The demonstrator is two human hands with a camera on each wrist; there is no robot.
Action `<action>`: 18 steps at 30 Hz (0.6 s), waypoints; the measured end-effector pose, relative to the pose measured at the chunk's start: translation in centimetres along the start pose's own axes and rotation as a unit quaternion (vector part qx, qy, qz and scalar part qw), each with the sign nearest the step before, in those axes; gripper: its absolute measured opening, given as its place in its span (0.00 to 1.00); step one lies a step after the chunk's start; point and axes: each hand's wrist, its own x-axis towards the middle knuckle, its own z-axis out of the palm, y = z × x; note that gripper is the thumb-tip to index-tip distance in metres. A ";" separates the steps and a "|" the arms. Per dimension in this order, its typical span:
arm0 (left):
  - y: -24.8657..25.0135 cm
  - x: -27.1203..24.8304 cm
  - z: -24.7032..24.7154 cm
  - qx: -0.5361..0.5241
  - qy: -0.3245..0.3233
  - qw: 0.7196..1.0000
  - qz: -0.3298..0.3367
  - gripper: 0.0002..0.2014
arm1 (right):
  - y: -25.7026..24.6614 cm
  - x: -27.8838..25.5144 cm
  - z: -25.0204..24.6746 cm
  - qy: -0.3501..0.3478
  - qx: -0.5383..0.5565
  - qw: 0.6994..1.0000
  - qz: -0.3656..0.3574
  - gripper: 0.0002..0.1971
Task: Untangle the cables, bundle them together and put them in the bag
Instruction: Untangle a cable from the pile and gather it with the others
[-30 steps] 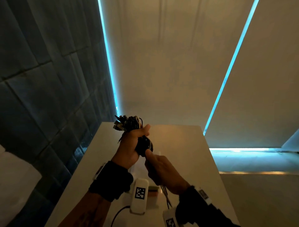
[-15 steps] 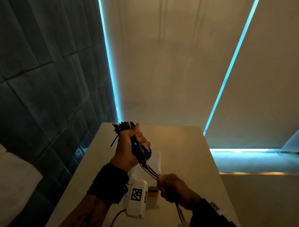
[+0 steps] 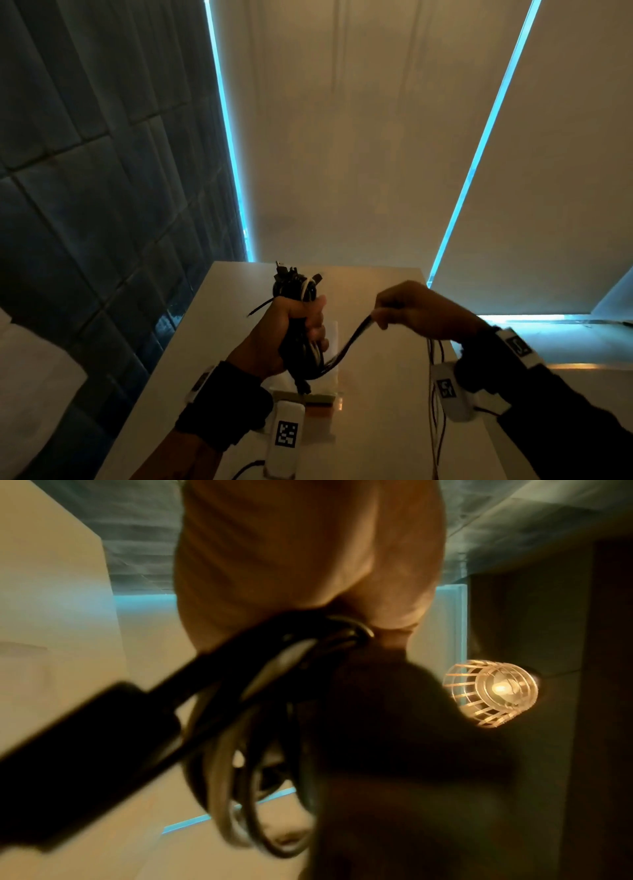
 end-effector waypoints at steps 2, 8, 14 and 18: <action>-0.5 -0.2 0.9 0.040 0.000 0.999 0.019 0.10 | -1.1 0.9 -0.8 0.013 -0.018 1.000 -0.011 0.15; -1.1 -0.1 2.4 0.055 0.008 0.996 0.064 0.08 | -3.1 2.5 -1.5 0.051 -0.042 0.996 -0.061 0.11; -1.2 -0.5 2.6 0.075 -0.055 0.995 0.046 0.06 | -3.7 3.0 -1.5 0.059 -0.039 0.994 -0.089 0.06; -1.2 -0.5 2.5 0.051 -0.035 0.997 0.051 0.03 | -3.1 3.2 -1.6 0.071 -0.037 0.994 -0.081 0.08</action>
